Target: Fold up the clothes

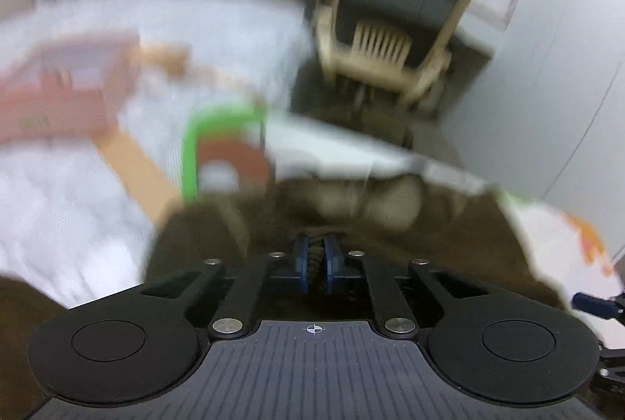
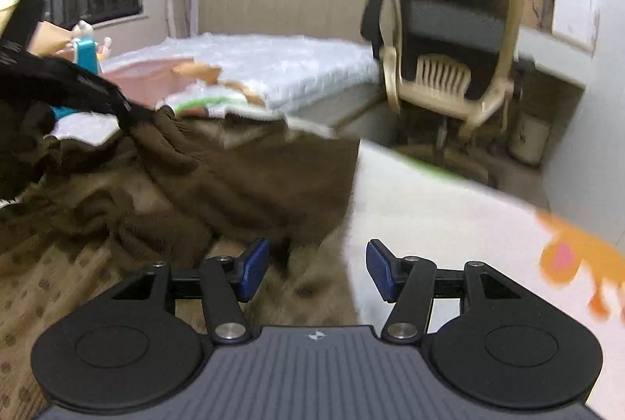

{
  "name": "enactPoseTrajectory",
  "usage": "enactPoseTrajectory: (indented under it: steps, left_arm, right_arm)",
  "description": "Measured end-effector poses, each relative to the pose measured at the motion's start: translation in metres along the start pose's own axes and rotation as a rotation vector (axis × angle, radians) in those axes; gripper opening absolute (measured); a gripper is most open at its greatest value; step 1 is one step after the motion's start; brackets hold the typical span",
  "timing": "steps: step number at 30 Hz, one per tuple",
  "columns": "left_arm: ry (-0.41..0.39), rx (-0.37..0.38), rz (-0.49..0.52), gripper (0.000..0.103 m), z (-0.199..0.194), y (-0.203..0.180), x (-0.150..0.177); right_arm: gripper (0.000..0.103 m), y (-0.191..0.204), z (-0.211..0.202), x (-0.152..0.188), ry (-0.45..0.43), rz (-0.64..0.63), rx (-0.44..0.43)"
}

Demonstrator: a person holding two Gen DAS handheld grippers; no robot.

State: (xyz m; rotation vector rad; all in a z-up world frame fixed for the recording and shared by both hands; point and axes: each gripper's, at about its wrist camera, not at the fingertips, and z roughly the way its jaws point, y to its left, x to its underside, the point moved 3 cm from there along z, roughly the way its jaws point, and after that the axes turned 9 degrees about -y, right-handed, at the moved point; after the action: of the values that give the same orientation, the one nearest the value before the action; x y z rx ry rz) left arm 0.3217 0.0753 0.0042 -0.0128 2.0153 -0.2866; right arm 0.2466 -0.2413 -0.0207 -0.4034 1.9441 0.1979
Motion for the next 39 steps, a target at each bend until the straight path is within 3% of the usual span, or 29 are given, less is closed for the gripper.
enactPoseTrajectory:
  steps: [1,3,8,10,12,14,15,17,20,22,24,26,27,30,33,34,36,39]
  left_arm:
    - [-0.032,0.008,0.008,0.010,-0.014,0.000,-0.004]
    - [-0.021,0.010,0.020,0.010,-0.032,0.004,0.001]
    - [0.197,0.043,0.064,0.015,-0.044,0.011,0.054]
    - [0.239,0.095,0.049,0.033,-0.052,0.012,0.066]
    - [0.210,0.158,-0.035,0.074,-0.062,0.017,0.057]
    - [0.168,0.196,-0.145,0.090,-0.067,0.025,0.042]
    - [0.155,0.205,-0.187,0.092,-0.066,0.028,0.036]
    - [0.142,0.169,-0.202,0.092,-0.053,0.028,0.028]
    - [0.135,0.073,-0.111,0.090,-0.021,0.020,0.028]
    - [0.158,0.036,-0.027,0.078,0.000,0.014,0.034]
    - [0.180,0.020,0.048,0.020,0.014,0.007,0.040]
    - [0.167,0.030,0.114,0.015,0.015,0.000,0.041]
    - [0.139,0.035,0.150,0.014,0.013,-0.003,0.038]
    - [-0.054,0.048,0.260,0.014,-0.005,-0.019,0.004]
    - [-0.139,0.057,0.240,0.016,-0.016,-0.018,-0.019]
    - [-0.123,0.050,0.242,0.017,-0.012,-0.014,-0.014]
    - [-0.068,0.028,0.251,0.032,-0.001,-0.006,0.001]
    - [0.092,-0.033,0.242,0.042,0.026,0.019,0.036]
  right_arm:
    - [0.057,0.001,-0.002,-0.010,-0.021,-0.020,-0.005]
    - [0.063,0.003,-0.001,-0.029,-0.055,-0.057,-0.016]
    - [0.066,0.015,0.038,-0.053,-0.014,-0.087,-0.039]
    - [0.066,0.019,0.060,-0.047,0.047,-0.061,-0.051]
    - [0.066,0.026,0.078,-0.032,0.111,-0.081,-0.036]
    - [0.067,0.032,0.092,-0.015,0.167,-0.117,-0.015]
    - [0.067,0.032,0.090,-0.013,0.145,-0.119,-0.015]
    - [0.067,0.032,0.087,-0.012,0.149,-0.108,-0.017]
    - [0.067,0.032,0.081,-0.008,0.130,-0.093,-0.020]
    - [0.067,0.030,0.077,-0.005,0.110,-0.077,-0.021]
    - [0.067,0.025,0.072,-0.002,0.086,-0.050,-0.021]
    - [0.067,0.021,0.066,-0.008,0.060,-0.041,-0.010]
    - [0.067,0.020,0.063,-0.012,0.045,-0.043,-0.002]
    - [0.067,0.019,0.054,-0.035,-0.038,-0.093,0.042]
    - [0.067,0.017,0.054,-0.061,-0.100,-0.128,0.096]
    - [0.067,0.016,0.059,-0.065,-0.092,-0.125,0.105]
    - [0.067,0.016,0.078,-0.063,-0.039,-0.126,0.123]
    - [0.067,0.018,0.115,-0.040,0.088,-0.159,0.163]
